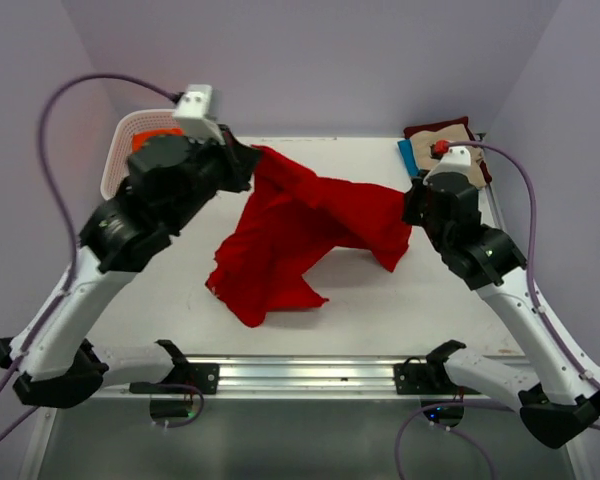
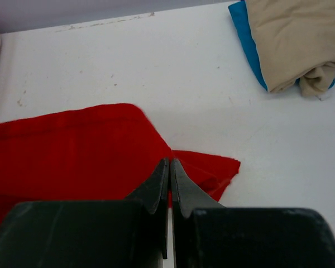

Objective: Fold and stack the t-shirts
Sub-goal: Flatten the tshirt out

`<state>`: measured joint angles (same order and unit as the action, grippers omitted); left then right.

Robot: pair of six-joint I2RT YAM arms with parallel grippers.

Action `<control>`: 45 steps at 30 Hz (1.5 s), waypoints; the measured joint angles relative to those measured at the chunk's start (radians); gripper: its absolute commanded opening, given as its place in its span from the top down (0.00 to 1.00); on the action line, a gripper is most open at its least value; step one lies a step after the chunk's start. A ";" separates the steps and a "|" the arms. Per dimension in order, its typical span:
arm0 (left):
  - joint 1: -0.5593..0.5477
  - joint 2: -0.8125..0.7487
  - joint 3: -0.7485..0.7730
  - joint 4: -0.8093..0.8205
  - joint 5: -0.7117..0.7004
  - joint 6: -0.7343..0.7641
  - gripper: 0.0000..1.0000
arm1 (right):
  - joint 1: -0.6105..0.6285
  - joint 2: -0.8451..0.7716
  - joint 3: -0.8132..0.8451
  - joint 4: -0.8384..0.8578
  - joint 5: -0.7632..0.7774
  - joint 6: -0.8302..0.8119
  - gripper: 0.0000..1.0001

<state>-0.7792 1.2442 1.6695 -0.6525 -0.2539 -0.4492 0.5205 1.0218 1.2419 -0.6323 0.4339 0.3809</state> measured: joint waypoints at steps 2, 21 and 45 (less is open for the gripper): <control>0.000 -0.051 0.101 -0.031 -0.057 0.021 1.00 | 0.000 -0.026 0.000 0.003 0.002 -0.015 1.00; 0.343 -0.472 0.173 0.097 0.481 0.254 1.00 | 0.000 -0.566 0.287 0.180 -0.178 -0.322 1.00; 0.621 0.378 0.335 0.005 0.275 0.329 1.00 | -0.067 0.323 0.491 0.125 0.008 -0.317 1.00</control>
<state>-0.1581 1.6226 2.0048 -0.6479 0.0208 -0.1200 0.4534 1.3445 1.7325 -0.5076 0.4419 0.0639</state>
